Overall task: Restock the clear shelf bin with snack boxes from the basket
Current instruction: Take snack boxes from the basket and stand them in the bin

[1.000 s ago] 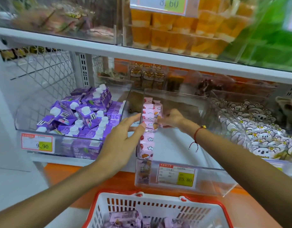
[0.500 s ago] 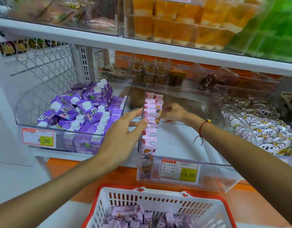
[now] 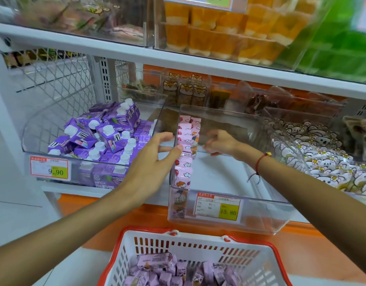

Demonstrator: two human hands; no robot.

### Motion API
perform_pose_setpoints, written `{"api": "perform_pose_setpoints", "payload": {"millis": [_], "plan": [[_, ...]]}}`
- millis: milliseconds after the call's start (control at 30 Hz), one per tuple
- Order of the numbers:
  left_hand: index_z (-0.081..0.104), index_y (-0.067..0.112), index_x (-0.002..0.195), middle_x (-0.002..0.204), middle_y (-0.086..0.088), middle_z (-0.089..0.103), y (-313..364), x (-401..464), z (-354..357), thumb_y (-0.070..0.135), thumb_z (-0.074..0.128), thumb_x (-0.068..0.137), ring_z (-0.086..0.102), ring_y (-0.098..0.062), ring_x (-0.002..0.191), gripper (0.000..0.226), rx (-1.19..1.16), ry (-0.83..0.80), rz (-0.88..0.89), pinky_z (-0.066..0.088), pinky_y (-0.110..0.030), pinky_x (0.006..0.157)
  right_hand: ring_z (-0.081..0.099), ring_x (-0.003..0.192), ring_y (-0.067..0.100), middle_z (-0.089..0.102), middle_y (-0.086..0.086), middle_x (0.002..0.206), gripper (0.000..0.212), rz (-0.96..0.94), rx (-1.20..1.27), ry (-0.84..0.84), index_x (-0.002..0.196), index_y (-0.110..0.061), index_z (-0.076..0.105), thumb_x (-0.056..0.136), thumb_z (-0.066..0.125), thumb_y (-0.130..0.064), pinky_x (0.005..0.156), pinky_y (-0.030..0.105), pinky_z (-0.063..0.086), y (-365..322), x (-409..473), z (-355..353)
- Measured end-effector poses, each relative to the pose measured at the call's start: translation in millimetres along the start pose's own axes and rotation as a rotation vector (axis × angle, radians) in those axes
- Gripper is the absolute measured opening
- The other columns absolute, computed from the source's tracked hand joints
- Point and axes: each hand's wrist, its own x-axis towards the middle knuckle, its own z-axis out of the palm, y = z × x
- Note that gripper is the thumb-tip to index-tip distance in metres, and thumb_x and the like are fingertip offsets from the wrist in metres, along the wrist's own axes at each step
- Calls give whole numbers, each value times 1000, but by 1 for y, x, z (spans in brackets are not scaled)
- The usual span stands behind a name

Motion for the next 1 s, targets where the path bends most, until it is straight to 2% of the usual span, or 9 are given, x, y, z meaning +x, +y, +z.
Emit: {"api": "perform_pose_setpoints", "payload": {"millis": [100, 167, 267, 333, 467, 633, 700, 833, 1000], "plan": [[49, 32, 121, 118, 17, 55, 11, -11, -5, 39, 57, 88, 53, -4, 107, 35, 142, 150, 166, 45, -22, 88, 60, 90, 21, 61, 9, 106, 43, -127, -82, 52, 128, -6, 49, 88, 64, -8, 70, 28, 52, -10, -45, -15], [52, 32, 111, 109, 17, 58, 25, -25, -9, 33, 59, 89, 56, -4, 99, 23, 185, 190, 398, 49, -25, 79, 64, 84, 16, 68, 1, 97, 29, -364, -145, 154, 114, -14, 61, 86, 67, -12, 71, 26, 53, -16, -91, -22], [56, 33, 98, 90, 17, 61, 37, -56, -14, 35, 54, 89, 59, -5, 84, 10, 242, 105, 649, 48, -25, 66, 59, 64, 8, 62, -11, 70, 8, -705, -174, 278, 90, -25, 66, 83, 68, -22, 57, 15, 44, -15, -176, -18], [58, 32, 90, 78, 21, 58, 31, -76, -10, 37, 52, 87, 55, 5, 73, 8, 342, -5, 697, 44, -17, 61, 56, 58, 8, 58, -10, 65, 3, -725, -188, 184, 85, -27, 65, 83, 64, -28, 51, 13, 41, 3, -219, -3], [58, 38, 93, 72, 30, 54, -14, -104, 18, 43, 50, 85, 53, 11, 70, 13, 697, -447, 405, 44, -20, 60, 61, 72, 8, 67, -10, 80, 9, -452, -586, -218, 95, -30, 65, 87, 61, -30, 61, 21, 42, 71, -246, 50], [59, 26, 115, 118, 8, 62, -121, -110, 56, 27, 48, 95, 57, -12, 96, 23, 928, -842, -68, 45, -26, 79, 56, 110, 31, 59, 13, 122, 29, -14, -807, -517, 121, -10, 55, 96, 49, -24, 87, 36, 46, 193, -216, 121], [58, 21, 119, 129, 2, 56, -166, -120, 72, 20, 47, 96, 57, -19, 107, 25, 841, -815, -227, 46, -30, 85, 53, 115, 31, 54, 14, 130, 34, 91, -693, -467, 129, -7, 48, 98, 44, -21, 91, 35, 43, 231, -207, 147], [56, 19, 125, 110, -4, 60, -226, -150, 114, 12, 44, 97, 58, -18, 77, 31, 680, -621, -351, 43, -33, 65, 48, 123, 29, 47, 13, 139, 45, 199, -488, -301, 141, -12, 34, 98, 41, -25, 96, 35, 43, 282, -206, 191], [50, 24, 131, 134, 1, 51, -249, -158, 174, 29, 52, 93, 46, -18, 123, 38, 791, -427, -281, 48, -31, 92, 40, 126, 27, 41, 6, 140, 54, 259, -588, -145, 139, -14, 33, 93, 51, -37, 99, 36, 40, 302, -206, 216]]}}
